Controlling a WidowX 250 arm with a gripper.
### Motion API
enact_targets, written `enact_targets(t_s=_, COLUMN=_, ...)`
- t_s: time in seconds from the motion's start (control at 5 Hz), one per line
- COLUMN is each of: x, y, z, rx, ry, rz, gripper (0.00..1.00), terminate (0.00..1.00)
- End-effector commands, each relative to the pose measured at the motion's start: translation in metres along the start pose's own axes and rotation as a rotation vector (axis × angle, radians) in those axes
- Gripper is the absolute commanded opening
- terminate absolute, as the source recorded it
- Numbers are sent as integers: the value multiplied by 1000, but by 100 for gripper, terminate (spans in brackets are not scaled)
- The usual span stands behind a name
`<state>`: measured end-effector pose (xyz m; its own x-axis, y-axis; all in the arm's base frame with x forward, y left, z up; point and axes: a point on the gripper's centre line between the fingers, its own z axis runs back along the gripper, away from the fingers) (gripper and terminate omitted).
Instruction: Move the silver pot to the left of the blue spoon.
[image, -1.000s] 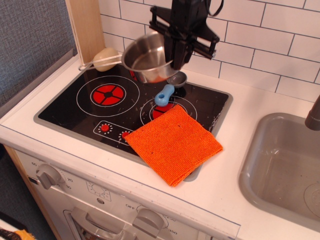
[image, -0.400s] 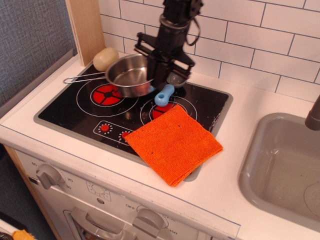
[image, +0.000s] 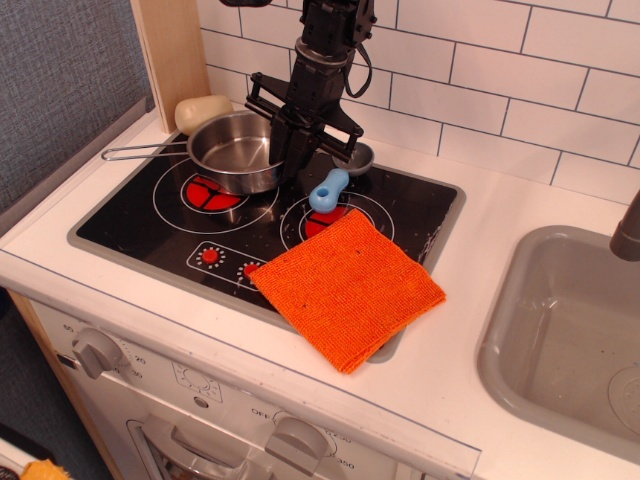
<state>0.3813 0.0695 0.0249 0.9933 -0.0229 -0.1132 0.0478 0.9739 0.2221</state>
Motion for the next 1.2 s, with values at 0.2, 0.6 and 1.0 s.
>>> enact_targets(t_s=0.2, x=-15, y=-4, z=71, rx=6, ry=-184, rz=-8, gripper=100, terminate=0)
enact_targets(t_s=0.6, x=-26, y=3, z=82, rx=-84, ry=-203, rz=56, gripper=100, terminate=0)
enact_targets(t_s=1.0, x=-27, y=4, z=76, rx=-85, ry=-196, rz=42, gripper=100, terminate=0)
